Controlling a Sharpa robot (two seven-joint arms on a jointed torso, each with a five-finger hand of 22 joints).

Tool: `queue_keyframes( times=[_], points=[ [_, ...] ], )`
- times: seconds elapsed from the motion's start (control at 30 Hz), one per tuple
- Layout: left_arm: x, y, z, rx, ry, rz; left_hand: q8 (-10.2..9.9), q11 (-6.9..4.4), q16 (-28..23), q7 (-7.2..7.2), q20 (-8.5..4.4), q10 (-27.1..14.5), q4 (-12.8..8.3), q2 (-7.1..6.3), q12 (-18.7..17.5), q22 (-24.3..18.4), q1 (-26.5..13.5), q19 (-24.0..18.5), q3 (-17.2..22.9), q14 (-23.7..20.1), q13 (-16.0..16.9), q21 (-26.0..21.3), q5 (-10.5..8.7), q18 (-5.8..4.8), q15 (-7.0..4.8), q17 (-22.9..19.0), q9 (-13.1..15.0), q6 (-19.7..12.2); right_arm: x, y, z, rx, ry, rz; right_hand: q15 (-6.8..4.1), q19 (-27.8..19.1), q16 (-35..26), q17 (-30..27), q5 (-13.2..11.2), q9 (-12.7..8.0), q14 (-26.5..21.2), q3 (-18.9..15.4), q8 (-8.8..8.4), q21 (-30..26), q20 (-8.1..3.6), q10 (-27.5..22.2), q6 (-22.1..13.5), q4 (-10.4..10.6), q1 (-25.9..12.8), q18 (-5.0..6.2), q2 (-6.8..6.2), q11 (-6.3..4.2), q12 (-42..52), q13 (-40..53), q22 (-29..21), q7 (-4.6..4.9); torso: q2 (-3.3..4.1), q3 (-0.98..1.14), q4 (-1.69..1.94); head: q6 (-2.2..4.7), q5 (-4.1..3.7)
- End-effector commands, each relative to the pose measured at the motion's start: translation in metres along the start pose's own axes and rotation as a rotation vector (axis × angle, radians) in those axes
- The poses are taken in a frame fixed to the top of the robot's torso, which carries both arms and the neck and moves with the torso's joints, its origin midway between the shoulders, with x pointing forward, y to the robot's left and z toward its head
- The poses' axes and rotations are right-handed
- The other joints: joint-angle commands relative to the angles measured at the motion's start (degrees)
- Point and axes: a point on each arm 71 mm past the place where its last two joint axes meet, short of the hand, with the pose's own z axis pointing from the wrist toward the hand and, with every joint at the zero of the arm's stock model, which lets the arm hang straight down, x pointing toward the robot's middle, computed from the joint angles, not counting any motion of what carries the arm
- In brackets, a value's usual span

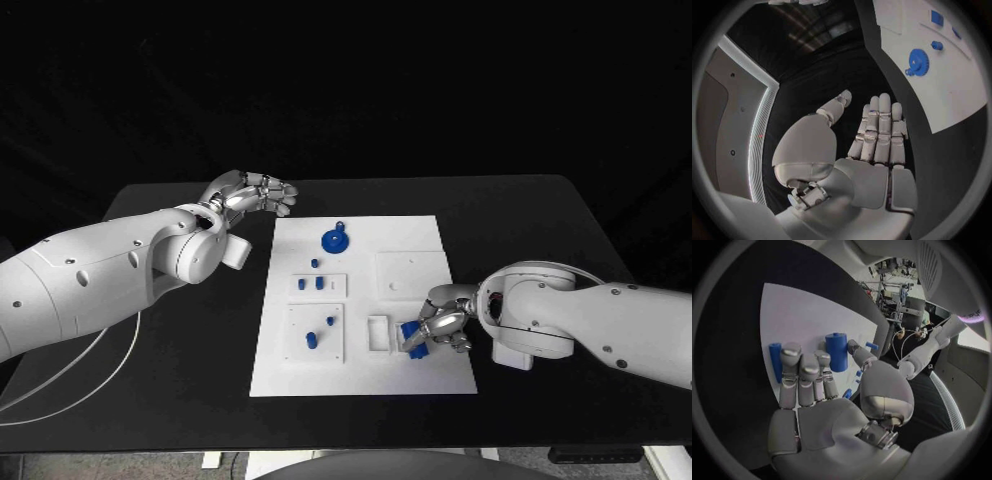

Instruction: Assemble the parts on the task board

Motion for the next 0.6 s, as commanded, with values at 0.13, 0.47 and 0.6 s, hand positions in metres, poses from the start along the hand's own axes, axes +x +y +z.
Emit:
queue_keyframes(
  times=[0.13, 0.47, 0.6],
  points=[
    [0.001, -0.001, 0.0, 0.007, 0.005, -0.007, 0.0, -0.03, -0.3, 0.15, 0.26, -0.3, 0.3, 0.0, -0.3, 0.1, -0.4, 0.0, -0.1, 0.3, 0.1, -0.2, 0.06, -0.3, 0.19, 0.1, -0.1, -0.5, 0.001, -0.012, -0.005, 0.033, 0.005, 0.065, -0.15, 0.8, -0.2, 0.4, -1.3, -2.7, 0.4, 5.5, 0.78, 0.7, 0.08, 0.6, 0.7, 2.5, -0.1, 3.19, -2.02, -0.13, 0.3, 0.0, 0.9, 0.13, -0.02, -0.03, -0.03, 0.01, 0.11],
    [0.001, -0.001, 0.0, 0.005, 0.007, -0.007, 0.0, -0.03, -0.3, 0.15, 0.27, -0.3, 0.3, -0.02, -0.3, 0.1, -0.4, 0.0, -0.1, 0.3, 0.1, -0.3, 0.06, -0.3, 0.19, 0.1, -0.1, -0.5, -0.019, 0.009, -0.021, -0.023, -0.011, 0.119, -0.26, 0.8, -0.3, 0.6, -1.2, -2.4, 0.5, 5.6, 1.17, 1.0, 0.21, 0.6, 1.3, 2.5, -1.3, 3.19, -2.61, -0.27, 0.4, 0.0, 1.0, -0.03, -0.01, -0.01, 0.04, 0.07, 0.17],
    [0.002, -0.001, 0.0, 0.006, 0.009, -0.008, 0.0, -0.02, -0.3, 0.16, 0.27, -0.3, 0.3, -0.03, -0.3, 0.1, -0.4, 0.0, -0.1, 0.3, 0.1, -0.3, 0.06, -0.31, 0.2, 0.2, -0.1, -0.5, -0.023, 0.016, -0.018, -0.029, -0.022, 0.115, -0.29, 0.8, -0.3, 0.7, -1.2, -2.4, 0.6, 5.5, 1.21, 1.0, 0.23, 0.7, 1.4, 2.5, -1.7, 3.19, -2.82, -0.3, 0.4, 0.0, 1.0, -0.06, -0.02, -0.08, 0.04, 0.18, 0.11]
  ],
)
